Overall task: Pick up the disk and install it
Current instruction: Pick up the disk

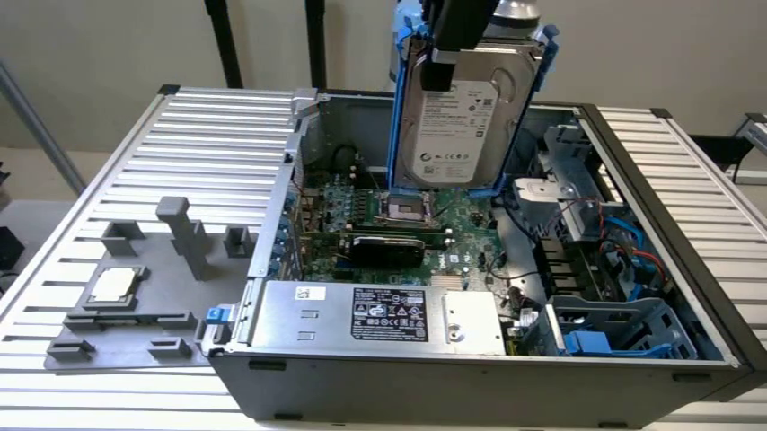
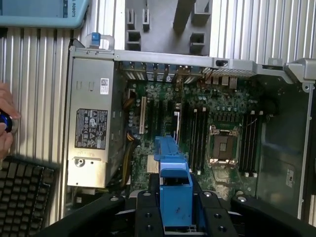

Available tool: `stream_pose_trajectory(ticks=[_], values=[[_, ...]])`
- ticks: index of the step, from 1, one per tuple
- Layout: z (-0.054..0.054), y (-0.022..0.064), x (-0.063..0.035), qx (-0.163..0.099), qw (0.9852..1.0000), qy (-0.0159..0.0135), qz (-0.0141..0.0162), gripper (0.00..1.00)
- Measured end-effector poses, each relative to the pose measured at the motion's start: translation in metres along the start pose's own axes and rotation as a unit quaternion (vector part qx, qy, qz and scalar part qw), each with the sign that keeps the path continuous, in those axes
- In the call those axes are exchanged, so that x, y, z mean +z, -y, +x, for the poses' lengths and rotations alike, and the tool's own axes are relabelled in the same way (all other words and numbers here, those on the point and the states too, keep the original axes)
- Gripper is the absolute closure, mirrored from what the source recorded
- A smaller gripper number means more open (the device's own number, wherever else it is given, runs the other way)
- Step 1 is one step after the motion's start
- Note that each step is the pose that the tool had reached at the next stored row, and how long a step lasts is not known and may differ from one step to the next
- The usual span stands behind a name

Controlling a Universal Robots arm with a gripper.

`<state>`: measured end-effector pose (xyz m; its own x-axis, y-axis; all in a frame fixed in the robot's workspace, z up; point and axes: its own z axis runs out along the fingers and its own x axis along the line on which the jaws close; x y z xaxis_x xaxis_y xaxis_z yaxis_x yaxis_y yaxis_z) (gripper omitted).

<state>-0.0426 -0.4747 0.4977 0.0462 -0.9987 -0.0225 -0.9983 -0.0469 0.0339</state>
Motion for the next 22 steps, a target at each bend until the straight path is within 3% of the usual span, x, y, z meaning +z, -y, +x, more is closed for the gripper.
stream_pose_trajectory(ticks=[22], values=[[0.054, 0.0625, 0.0050, 0.000, 1.0000, 0.0000, 0.0012, 0.67]])
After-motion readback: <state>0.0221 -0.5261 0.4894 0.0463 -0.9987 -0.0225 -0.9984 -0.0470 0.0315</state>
